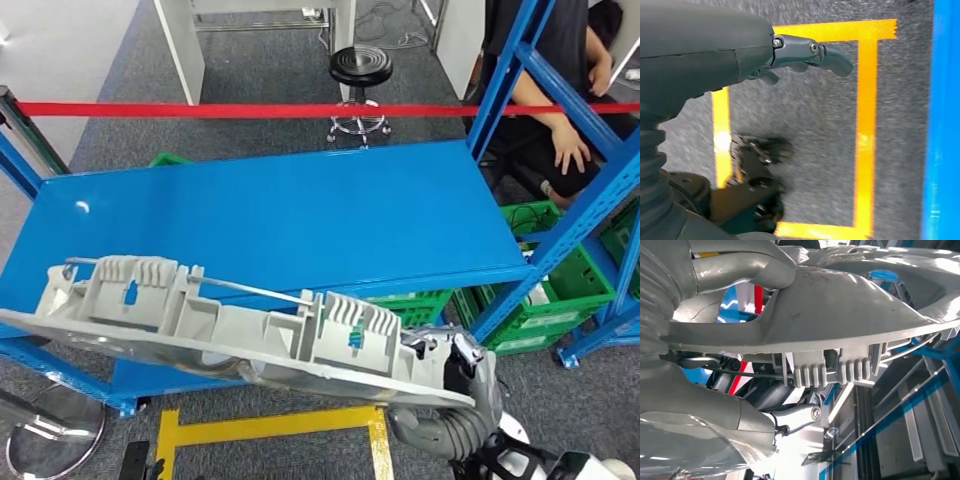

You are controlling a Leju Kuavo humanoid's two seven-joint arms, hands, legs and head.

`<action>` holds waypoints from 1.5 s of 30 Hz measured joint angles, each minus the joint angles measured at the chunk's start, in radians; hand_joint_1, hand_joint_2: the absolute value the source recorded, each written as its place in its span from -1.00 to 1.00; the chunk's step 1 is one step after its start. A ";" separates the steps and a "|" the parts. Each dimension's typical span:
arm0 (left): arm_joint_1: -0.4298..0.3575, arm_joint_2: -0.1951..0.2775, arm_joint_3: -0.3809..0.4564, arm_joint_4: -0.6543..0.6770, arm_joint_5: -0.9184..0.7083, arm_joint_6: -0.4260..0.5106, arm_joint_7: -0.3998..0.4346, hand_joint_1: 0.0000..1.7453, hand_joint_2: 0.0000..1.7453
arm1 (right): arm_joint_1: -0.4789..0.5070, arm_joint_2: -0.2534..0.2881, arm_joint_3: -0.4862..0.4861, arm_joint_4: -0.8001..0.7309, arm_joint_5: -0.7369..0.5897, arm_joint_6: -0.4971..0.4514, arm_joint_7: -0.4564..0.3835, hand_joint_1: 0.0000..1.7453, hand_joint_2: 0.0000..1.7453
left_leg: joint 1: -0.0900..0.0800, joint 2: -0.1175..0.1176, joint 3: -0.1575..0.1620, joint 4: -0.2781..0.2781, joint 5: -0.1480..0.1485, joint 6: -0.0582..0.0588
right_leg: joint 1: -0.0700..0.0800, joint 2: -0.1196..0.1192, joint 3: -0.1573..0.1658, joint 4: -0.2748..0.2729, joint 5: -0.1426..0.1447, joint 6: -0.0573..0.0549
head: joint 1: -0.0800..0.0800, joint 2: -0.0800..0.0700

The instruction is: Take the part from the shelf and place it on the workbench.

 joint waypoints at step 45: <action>0.102 0.005 0.032 -0.143 -0.166 -0.054 0.102 -1.00 1.00 | -0.057 0.022 0.037 0.052 0.045 0.019 0.013 1.00 1.00 | 0.041 0.069 0.070 0.017 -0.041 -0.084 | -0.003 -0.125 -0.061 -0.013 0.056 -0.016 | -0.025 0.000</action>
